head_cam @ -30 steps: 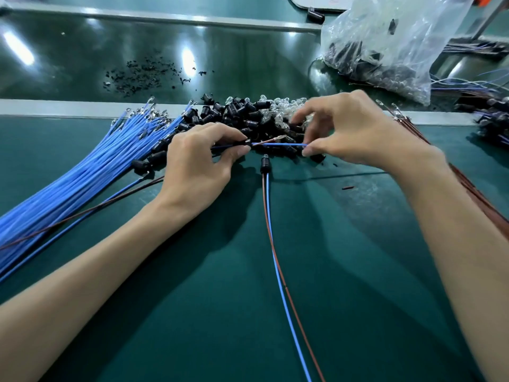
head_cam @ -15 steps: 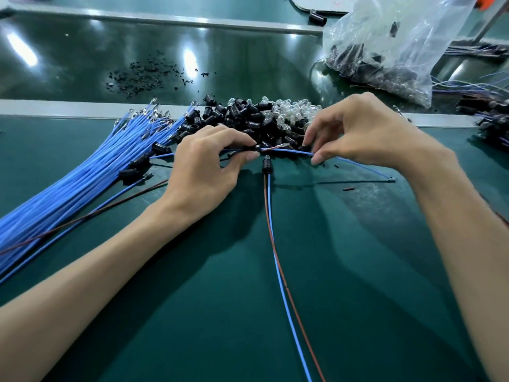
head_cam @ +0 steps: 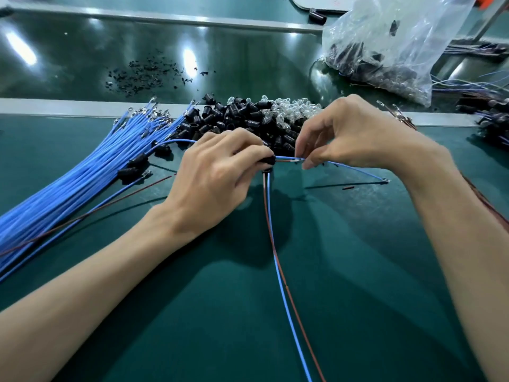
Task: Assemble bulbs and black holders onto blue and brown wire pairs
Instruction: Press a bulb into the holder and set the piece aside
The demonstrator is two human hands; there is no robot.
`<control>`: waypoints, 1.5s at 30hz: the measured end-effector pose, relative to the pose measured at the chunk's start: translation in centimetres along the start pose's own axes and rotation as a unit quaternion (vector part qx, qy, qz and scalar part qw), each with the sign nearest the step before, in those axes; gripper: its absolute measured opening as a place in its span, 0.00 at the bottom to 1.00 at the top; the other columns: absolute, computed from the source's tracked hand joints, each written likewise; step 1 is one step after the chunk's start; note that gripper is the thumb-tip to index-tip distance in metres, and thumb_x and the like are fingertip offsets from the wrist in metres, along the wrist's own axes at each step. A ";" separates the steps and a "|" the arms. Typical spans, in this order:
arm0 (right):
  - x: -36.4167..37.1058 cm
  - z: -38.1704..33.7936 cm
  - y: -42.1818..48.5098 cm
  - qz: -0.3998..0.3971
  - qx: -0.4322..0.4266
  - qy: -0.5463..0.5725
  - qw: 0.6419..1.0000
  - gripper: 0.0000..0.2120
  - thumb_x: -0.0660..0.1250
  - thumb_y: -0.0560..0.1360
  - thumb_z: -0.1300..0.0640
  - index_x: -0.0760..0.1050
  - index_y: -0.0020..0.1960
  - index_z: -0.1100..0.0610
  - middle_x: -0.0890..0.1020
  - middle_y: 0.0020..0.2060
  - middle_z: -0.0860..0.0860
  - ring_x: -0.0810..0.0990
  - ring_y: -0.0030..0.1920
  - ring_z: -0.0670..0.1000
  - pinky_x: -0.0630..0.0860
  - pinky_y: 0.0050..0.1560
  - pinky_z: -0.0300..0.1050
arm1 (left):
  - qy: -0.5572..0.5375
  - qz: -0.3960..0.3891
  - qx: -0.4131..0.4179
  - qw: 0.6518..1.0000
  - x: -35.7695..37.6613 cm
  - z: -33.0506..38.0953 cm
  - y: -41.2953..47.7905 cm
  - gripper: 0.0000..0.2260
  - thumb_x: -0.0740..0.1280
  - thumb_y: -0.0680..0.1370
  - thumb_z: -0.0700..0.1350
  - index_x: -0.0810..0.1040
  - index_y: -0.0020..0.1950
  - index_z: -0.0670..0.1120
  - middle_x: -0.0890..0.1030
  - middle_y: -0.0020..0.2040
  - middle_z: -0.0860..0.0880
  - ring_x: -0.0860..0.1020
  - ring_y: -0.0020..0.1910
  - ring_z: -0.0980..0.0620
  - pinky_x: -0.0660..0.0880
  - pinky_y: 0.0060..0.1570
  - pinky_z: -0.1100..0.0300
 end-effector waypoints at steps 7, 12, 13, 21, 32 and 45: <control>0.8 -0.9 0.2 -0.014 -0.026 0.015 0.999 0.10 0.76 0.65 0.68 0.84 0.41 0.55 0.85 0.34 0.48 0.84 0.37 0.47 0.80 0.42 0.45 | 0.087 0.040 0.109 0.989 0.1 0.5 -0.3 0.10 0.66 0.76 0.33 0.84 0.48 0.44 0.83 0.48 0.48 0.77 0.42 0.47 0.71 0.41 0.55; 0.9 -0.2 0.3 -0.028 -0.004 0.008 1.000 0.09 0.76 0.66 0.67 0.83 0.43 0.56 0.85 0.36 0.48 0.83 0.38 0.46 0.79 0.44 0.41 | 0.112 0.028 0.093 0.989 0.1 0.4 -0.3 0.13 0.59 0.79 0.35 0.83 0.47 0.44 0.83 0.48 0.49 0.74 0.44 0.48 0.69 0.38 0.53; 1.0 0.0 0.3 -0.042 0.005 -0.002 0.999 0.09 0.76 0.67 0.67 0.83 0.43 0.56 0.85 0.36 0.48 0.83 0.37 0.45 0.78 0.44 0.39 | 0.115 0.024 0.093 0.989 0.1 0.4 -0.3 0.15 0.57 0.81 0.36 0.83 0.47 0.44 0.83 0.48 0.49 0.73 0.44 0.48 0.68 0.39 0.53; 1.2 0.4 0.4 -0.044 0.021 -0.027 0.998 0.08 0.76 0.67 0.65 0.83 0.42 0.54 0.84 0.35 0.47 0.82 0.38 0.45 0.77 0.43 0.40 | 0.106 -0.009 0.086 0.991 0.0 0.7 -0.3 0.17 0.54 0.83 0.38 0.82 0.47 0.41 0.83 0.49 0.49 0.71 0.46 0.48 0.62 0.47 0.54; 0.8 0.0 0.3 0.028 -0.008 0.010 1.000 0.10 0.75 0.67 0.69 0.82 0.43 0.56 0.85 0.36 0.52 0.83 0.39 0.50 0.80 0.45 0.48 | 0.079 -0.043 -0.048 0.995 0.4 -0.4 -0.2 0.04 0.69 0.76 0.42 0.82 0.48 0.42 0.83 0.45 0.47 0.81 0.43 0.45 0.75 0.41 0.50; 0.0 0.4 0.2 0.060 -0.019 0.041 0.997 0.13 0.74 0.64 0.74 0.83 0.40 0.58 0.85 0.34 0.54 0.84 0.37 0.48 0.81 0.44 0.45 | -0.052 -0.011 -0.130 0.990 0.5 -1.4 0.0 0.05 0.68 0.77 0.39 0.81 0.51 0.39 0.80 0.48 0.45 0.79 0.39 0.46 0.77 0.39 0.50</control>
Point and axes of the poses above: each hand's wrist, its own y-axis towards the middle knuckle, its own x-axis out of the palm, z = x × y, the point moved 3 cm from there along y, towards the middle knuckle
